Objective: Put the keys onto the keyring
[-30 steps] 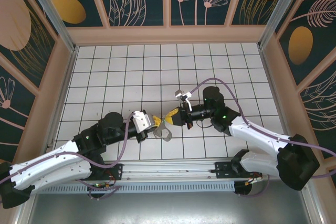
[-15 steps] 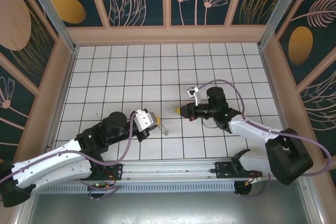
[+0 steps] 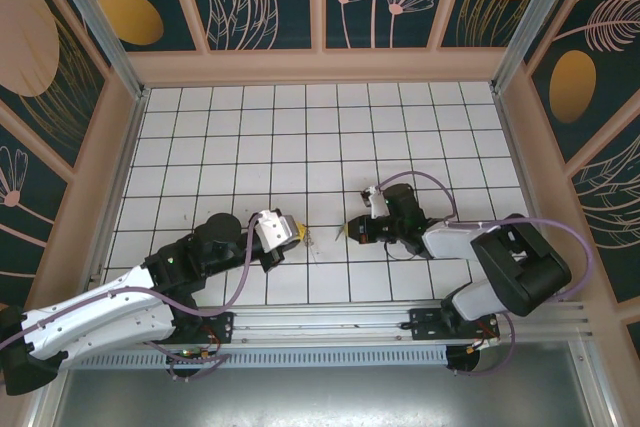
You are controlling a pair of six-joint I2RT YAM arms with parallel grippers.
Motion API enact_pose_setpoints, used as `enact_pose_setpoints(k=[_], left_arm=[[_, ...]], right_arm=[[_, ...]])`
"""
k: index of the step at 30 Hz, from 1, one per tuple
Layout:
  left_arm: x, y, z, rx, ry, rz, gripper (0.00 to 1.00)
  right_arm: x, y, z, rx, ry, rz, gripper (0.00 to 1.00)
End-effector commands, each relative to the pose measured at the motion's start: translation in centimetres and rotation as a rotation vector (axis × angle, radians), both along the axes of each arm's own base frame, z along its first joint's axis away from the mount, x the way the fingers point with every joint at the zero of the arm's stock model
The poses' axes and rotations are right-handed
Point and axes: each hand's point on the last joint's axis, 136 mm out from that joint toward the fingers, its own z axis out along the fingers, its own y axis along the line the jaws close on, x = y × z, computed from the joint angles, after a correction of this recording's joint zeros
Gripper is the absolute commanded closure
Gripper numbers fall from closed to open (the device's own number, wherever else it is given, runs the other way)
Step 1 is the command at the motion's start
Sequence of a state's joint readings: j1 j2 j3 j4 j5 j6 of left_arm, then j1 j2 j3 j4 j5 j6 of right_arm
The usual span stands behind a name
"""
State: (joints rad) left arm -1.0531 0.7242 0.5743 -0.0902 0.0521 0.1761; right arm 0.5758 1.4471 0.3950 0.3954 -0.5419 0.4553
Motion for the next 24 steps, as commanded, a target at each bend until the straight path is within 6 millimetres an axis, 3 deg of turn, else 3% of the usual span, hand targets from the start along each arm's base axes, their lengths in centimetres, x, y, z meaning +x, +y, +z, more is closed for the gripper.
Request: enact_pose_setpoints(k=[1, 5, 10, 18, 24], left_arm=[[-0.7, -0.7, 1.2, -0.029, -0.002, -0.053, 1.00], [-0.9, -1.0, 1.3, -0.032, 0.002, -0.067, 1.00], [-1.2, -0.9, 2.0, -0.052, -0.011, -0.080, 1.00], [-1.5, -0.8, 2.5, -0.071, -0.017, -0.095, 1.00], [-1.6, -1.1, 2.3, -0.074, -0.007, -0.107, 1.00]], right_arm=[[0.4, 0.2, -0.1, 0.014, -0.020, -0.020, 1.00], [0.4, 0.2, 0.4, 0.022, -0.047, -0.011, 1.00], [0.6, -0.1, 1.8, 0.009, -0.114, -0.002, 0.86], [0.1, 0.3, 8.0, 0.091, -0.350, 0.078, 0.68], [-2.4, 0.2, 13.3, 0.226, -0.563, 0.149, 0.55]])
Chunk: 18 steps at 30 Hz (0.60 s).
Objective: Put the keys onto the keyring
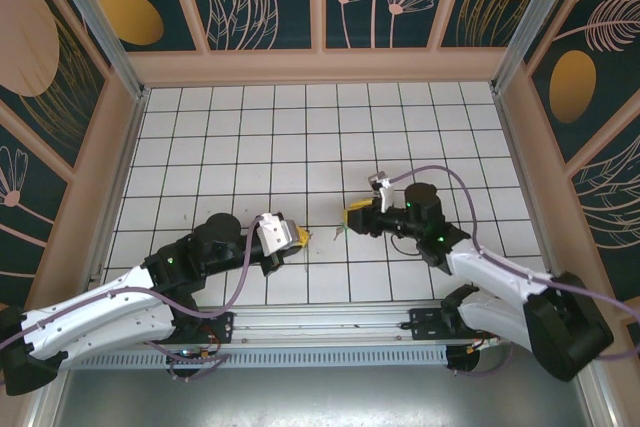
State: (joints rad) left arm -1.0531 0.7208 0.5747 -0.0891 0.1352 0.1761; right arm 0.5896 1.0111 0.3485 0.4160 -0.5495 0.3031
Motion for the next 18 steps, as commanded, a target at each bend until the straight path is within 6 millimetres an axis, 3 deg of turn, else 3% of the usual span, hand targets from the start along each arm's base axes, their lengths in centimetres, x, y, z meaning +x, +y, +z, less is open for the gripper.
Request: enact_pose_setpoints(k=[1, 4, 8, 11, 18], left_arm=[[-0.1, -0.6, 1.8, -0.049, -0.021, -0.020, 1.00], [0.7, -0.9, 0.8, -0.008, -0.002, 0.014, 1.00], [2.9, -0.5, -0.7, 0.051, 0.012, 0.138, 1.00], [4.0, -0.4, -2.8, 0.132, 0.055, 0.204, 1.00], [5.5, 0.9, -6.7, 0.234, 0.190, 0.364, 1.00]], right_arm=[[-1.8, 0.0, 1.9, 0.053, -0.117, 0.068, 0.52], [-2.5, 0.1, 2.5, 0.086, -0.133, 0.090, 0.46], [-1.6, 0.0, 1.1, 0.053, -0.087, 0.053, 0.44], [-0.9, -0.5, 0.3, 0.031, -0.059, 0.010, 0.42], [0.1, -1.3, 0.6, 0.042, -0.065, -0.034, 0.38]])
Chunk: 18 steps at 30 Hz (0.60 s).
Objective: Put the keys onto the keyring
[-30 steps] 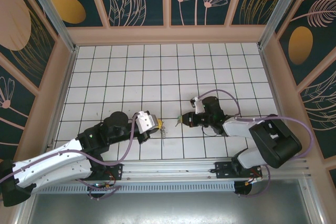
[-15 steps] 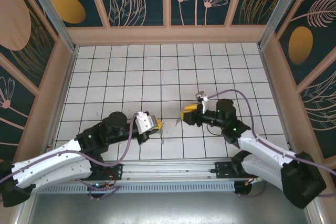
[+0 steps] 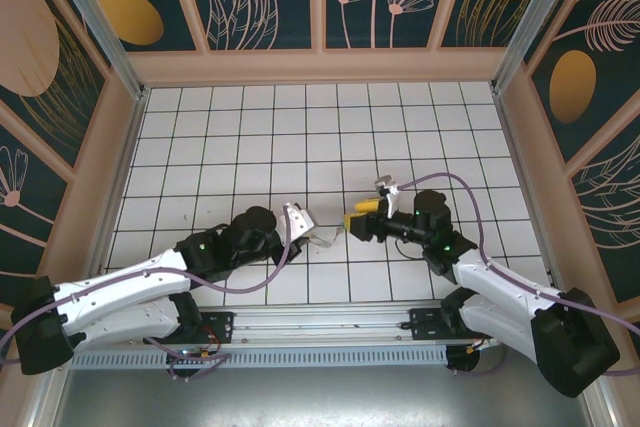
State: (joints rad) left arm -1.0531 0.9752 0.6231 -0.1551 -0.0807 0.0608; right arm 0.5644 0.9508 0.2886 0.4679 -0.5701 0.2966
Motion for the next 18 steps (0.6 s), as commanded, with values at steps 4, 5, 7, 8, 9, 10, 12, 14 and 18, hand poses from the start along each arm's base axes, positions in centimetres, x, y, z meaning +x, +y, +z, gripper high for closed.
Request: enact_pose_setpoints(k=[4, 5, 7, 8, 9, 10, 12, 14, 18], left_arm=[[3.3, 2.4, -1.7, 0.046, 0.071, 0.252, 1.00], [3.8, 2.5, -1.8, 0.037, 0.081, 0.267, 1.00], [4.9, 2.7, -1.8, 0.015, 0.089, 0.302, 1.00], [5.4, 2.7, -1.7, 0.011, 0.090, 0.317, 1.00], [5.8, 2.7, -1.8, 0.013, 0.095, 0.324, 1.00], [6.0, 2.6, -2.0, 0.022, 0.099, 0.321, 1.00], [5.8, 2.4, -2.7, 0.039, 0.123, 0.307, 1.00], [5.3, 2.6, -4.2, 0.058, 0.167, 0.314, 1.00], [4.0, 3.8, -7.0, 0.085, 0.266, 0.354, 1.00]], right_arm=[[1.2, -0.8, -0.3, 0.012, 0.003, -0.046, 0.37], [1.3, -0.8, -0.2, 0.017, 0.002, -0.040, 0.37], [1.3, -0.7, -0.3, 0.019, 0.004, -0.032, 0.37], [1.4, -0.6, -0.3, 0.018, 0.005, -0.029, 0.36], [1.4, -0.6, -0.4, 0.017, 0.002, -0.027, 0.36], [1.4, -0.6, -0.4, 0.015, 0.003, -0.027, 0.36], [1.6, -0.7, -0.8, 0.008, 0.007, -0.031, 0.36], [1.8, -0.8, -1.0, 0.001, 0.014, -0.041, 0.36], [2.7, -1.0, -1.2, -0.019, 0.027, -0.064, 0.36]])
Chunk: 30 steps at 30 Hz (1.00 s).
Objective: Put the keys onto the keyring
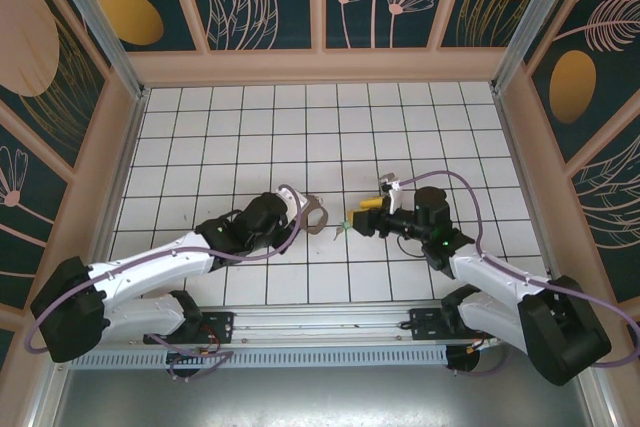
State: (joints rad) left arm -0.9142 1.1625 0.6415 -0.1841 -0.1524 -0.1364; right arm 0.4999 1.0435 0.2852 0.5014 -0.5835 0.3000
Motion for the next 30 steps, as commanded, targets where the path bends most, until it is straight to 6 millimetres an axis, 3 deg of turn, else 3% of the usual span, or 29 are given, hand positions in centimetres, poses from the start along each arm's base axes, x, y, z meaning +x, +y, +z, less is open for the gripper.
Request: enact_pose_setpoints(k=[1, 6, 14, 20, 30], left_arm=[[-1.1, 0.7, -2.0, -0.021, 0.093, 0.050, 1.00], [-1.3, 0.8, -3.1, -0.039, 0.147, 0.102, 0.99], [-1.8, 0.1, -5.0, -0.056, 0.227, 0.114, 0.75], [-1.1, 0.0, -2.5, -0.105, 0.160, 0.120, 0.68], [2.6, -0.3, 0.4, -0.272, 0.117, 0.105, 0.63]], right_arm=[[1.2, 0.0, 0.9, 0.002, -0.031, -0.013, 0.36], [3.2, -0.7, 0.9, -0.020, -0.014, -0.078, 0.35], [5.7, -1.3, 0.9, -0.066, 0.016, -0.121, 0.36], [7.0, -1.1, 0.3, -0.128, 0.037, -0.119, 0.36], [11.6, 3.8, -3.8, -0.220, 0.198, 0.060, 0.40]])
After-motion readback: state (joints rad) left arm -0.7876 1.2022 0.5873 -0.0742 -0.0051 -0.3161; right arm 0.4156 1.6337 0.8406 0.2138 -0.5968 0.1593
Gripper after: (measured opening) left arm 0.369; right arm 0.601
